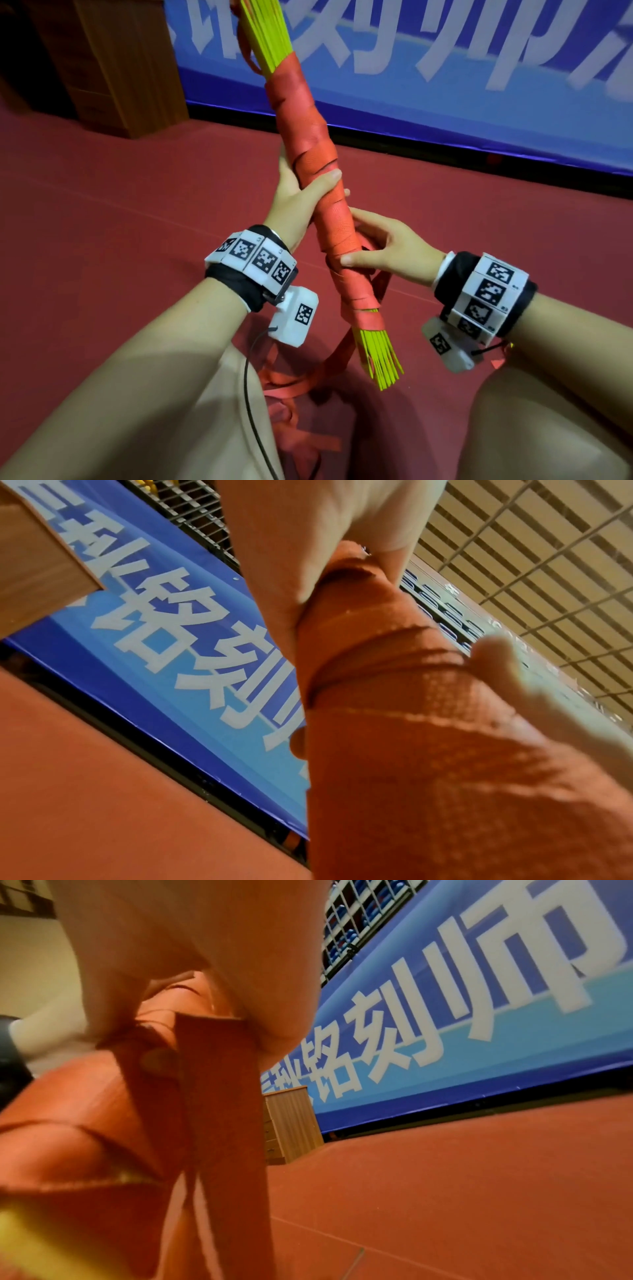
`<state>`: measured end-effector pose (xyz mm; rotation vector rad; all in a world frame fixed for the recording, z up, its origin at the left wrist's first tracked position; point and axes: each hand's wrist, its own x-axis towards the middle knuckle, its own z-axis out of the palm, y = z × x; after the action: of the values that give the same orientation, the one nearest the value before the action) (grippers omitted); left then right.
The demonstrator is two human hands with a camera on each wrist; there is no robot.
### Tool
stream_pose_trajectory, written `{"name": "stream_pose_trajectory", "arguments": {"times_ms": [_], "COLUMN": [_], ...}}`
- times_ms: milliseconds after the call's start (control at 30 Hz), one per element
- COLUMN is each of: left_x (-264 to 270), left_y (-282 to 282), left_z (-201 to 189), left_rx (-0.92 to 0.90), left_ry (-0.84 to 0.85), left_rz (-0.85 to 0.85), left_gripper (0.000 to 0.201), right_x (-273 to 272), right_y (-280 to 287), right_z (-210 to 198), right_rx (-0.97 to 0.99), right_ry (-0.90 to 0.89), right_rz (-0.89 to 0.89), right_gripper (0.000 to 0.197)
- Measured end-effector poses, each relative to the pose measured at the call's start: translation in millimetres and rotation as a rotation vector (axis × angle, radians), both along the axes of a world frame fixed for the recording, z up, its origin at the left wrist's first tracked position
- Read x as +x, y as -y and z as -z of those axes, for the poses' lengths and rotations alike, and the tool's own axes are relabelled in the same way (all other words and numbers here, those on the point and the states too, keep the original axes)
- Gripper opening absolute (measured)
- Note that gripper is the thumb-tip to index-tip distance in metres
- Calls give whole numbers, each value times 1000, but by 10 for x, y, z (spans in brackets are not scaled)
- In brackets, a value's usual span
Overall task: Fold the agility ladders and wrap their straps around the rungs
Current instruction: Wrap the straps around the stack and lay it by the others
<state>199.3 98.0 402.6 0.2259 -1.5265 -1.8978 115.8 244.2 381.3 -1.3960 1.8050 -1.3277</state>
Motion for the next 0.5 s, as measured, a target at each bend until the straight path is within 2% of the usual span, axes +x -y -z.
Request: {"name": "stream_pose_trajectory", "arguments": {"times_ms": [133,233,367,500], "left_x": [-92,-227,-338,-436], "left_y": [-74,-81,-68,-32], "left_z": [43,112,145,159], "left_rx": [-141,-227,-278,-322], "left_ry": [66,71,69,74], "left_rz": [-92,-102,-102,-142], "left_gripper": [99,98,100,101], "right_x": [-12,-42,-101,-214], "right_y": [-20,-4,35,52], "right_z": [-30,22,113,121], "right_rx": [65,69,102,170], "right_ry": [146,221,276,299], "right_rz": [72,120,271,211], "right_gripper": [57,50,34,23]}}
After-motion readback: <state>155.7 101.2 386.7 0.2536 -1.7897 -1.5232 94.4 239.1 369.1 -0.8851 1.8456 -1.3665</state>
